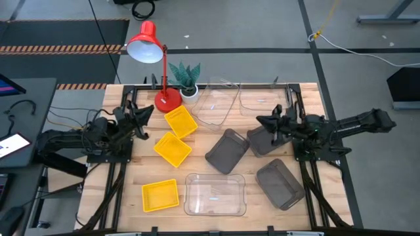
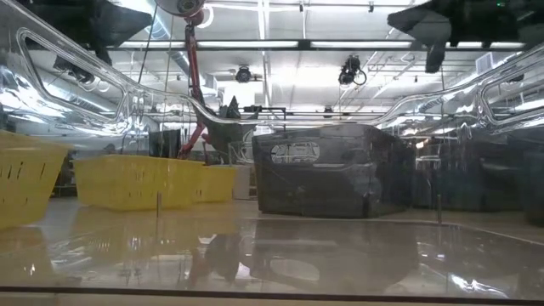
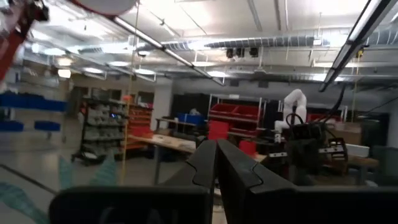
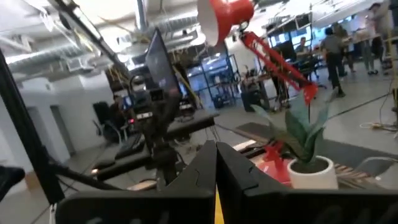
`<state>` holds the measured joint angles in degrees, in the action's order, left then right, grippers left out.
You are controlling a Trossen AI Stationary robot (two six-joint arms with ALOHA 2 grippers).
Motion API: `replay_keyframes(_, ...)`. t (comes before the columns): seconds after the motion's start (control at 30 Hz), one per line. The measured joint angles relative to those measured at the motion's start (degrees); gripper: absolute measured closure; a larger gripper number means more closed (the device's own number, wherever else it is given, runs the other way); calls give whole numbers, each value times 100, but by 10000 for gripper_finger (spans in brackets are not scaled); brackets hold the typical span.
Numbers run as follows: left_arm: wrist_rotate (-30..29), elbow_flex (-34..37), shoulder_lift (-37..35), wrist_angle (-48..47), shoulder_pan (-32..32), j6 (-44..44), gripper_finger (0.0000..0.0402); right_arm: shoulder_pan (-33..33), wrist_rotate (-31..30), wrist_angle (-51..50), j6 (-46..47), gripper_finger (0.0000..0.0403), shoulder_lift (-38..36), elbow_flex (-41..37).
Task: Stack baskets by color
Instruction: Stack the bottom black bin on the top right black bin
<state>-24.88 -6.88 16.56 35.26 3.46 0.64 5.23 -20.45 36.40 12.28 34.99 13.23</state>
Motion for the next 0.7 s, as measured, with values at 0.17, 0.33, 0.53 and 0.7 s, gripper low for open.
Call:
replay_keyframes(0.17,-17,-291,451,16,1,-216,381,14,640,-400,-327,396,231,637)
replay_keyframes(0.33,-22,-622,927,27,100,-152,385,273,591,-1935,-508,391,269,1244)
replay_keyframes(0.53,-563,-862,1457,391,302,-146,375,758,-43,-2421,-852,373,263,1525)
replay_keyframes(0.7,-810,-896,1610,561,414,-157,365,1039,-165,-2533,-1411,361,261,1637)
